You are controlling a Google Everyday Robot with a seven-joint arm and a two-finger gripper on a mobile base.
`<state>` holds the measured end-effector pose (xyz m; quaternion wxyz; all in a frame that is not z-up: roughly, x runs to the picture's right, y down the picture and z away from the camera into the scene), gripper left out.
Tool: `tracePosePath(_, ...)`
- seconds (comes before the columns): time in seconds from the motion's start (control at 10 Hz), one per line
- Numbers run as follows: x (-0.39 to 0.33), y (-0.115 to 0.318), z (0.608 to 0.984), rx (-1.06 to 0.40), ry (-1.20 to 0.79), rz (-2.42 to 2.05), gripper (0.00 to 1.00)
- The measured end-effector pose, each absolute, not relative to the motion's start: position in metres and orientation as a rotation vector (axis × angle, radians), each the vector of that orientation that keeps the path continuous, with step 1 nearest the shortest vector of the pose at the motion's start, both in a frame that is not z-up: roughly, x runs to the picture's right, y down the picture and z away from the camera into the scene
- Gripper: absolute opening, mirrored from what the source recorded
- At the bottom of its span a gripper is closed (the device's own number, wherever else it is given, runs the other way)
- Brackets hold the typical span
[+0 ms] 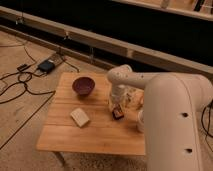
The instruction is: Place the eraser on the white sponge
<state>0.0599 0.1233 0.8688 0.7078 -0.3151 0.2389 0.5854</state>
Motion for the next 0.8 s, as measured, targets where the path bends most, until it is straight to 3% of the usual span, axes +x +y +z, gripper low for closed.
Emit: tracePosePath(0.8,-0.017,0.106,0.808,-0.646,0.459,1.203,0.0)
